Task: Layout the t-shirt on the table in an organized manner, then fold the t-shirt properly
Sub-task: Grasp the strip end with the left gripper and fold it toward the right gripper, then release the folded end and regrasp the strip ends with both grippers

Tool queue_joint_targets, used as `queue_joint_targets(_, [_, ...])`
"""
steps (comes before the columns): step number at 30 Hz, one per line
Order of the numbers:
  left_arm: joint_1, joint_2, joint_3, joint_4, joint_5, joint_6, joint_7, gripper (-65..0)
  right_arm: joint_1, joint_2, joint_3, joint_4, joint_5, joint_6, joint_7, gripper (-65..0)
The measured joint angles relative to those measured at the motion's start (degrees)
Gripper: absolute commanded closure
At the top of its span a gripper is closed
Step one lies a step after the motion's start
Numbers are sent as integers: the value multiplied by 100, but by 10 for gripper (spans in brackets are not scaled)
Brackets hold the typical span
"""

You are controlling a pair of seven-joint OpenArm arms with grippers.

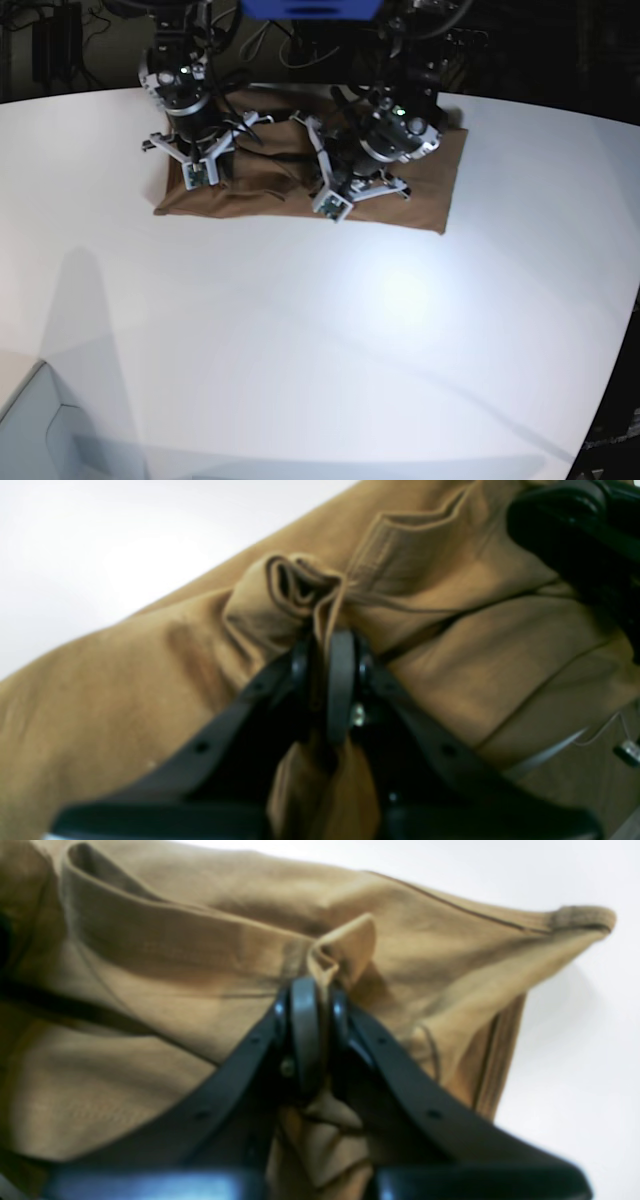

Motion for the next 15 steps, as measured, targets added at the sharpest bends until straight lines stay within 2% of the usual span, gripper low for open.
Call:
queue_joint_targets(4, [17,-2,0,131,-4,-2,2,-220,0,0,0,2,0,0,0,-23])
queue_joint_targets(6, [31,-2,0,293,-2,-28,7,-262,2,0,0,0,0,0,-2,-23])
queue_joint_targets(12, [170,0,-11,1189,-713,-46,-2,-266,2,-2,0,0,0,0,0,-23])
queue_joint_targets(15, [144,-260,-7,1231,-984,-26,2,-265,2,2,0,0,0,0,0,-23])
